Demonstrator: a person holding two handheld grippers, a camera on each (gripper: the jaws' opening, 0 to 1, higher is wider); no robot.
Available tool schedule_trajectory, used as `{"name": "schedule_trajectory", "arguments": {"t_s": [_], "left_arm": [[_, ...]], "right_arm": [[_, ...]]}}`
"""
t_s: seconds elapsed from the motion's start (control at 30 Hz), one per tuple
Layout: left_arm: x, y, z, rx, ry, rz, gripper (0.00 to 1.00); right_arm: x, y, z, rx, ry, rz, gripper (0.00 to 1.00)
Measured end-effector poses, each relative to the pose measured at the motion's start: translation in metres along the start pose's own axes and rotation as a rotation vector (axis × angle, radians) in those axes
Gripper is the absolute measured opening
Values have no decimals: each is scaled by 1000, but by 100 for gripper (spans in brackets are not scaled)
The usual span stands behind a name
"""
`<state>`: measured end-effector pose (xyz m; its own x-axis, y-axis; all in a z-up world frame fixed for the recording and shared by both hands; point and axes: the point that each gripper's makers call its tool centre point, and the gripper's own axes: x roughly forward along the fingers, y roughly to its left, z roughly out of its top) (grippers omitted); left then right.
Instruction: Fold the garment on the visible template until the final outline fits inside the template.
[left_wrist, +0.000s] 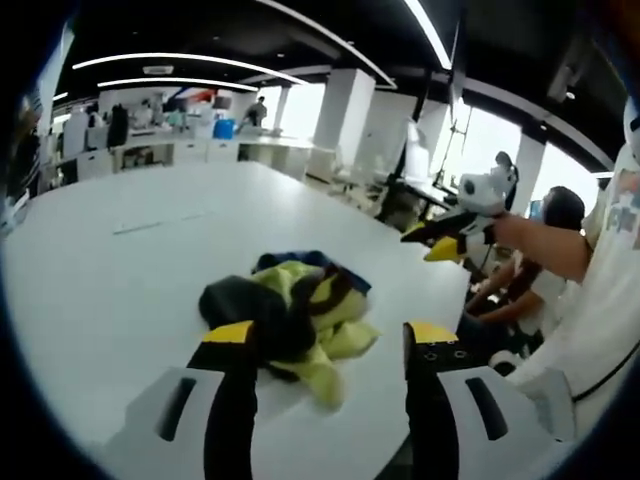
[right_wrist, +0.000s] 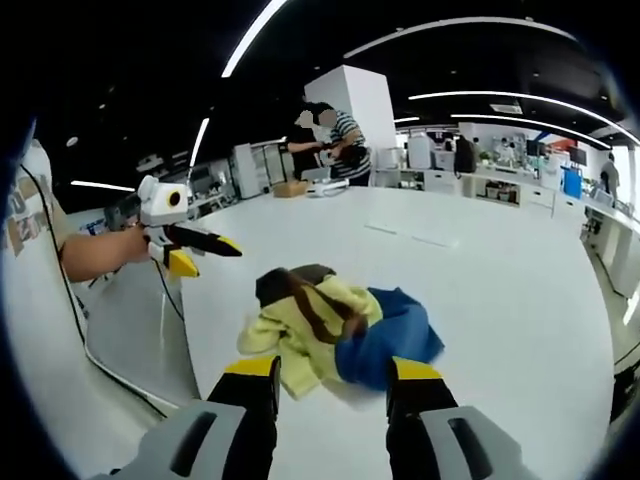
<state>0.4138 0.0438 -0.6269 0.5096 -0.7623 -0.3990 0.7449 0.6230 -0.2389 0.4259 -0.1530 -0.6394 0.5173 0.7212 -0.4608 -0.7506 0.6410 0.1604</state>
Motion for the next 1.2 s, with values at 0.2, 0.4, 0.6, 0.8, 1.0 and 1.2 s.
{"name": "schedule_trajectory", "arguments": {"t_s": [0.2,0.4,0.6,0.8,1.0,1.2], "left_arm": [[3,2,1,2,0,2,53],[10,2,6,11,-2,1,52],[17,5,8,15,-4,1,50],[24,7,10,22,-2,-2,47],[31,10,7,27,11,6,44],[37,14,6,28,14,15,41]], "right_arm": [[3,-4,2,-6,-3,-1,34],[6,-9,2,-16,2,-7,31],[12,-10,0,-15,8,-2,29],[16,-15,0,-21,9,-5,25],[22,-17,-1,-23,18,1,23],[30,-21,-3,-16,27,7,21]]}}
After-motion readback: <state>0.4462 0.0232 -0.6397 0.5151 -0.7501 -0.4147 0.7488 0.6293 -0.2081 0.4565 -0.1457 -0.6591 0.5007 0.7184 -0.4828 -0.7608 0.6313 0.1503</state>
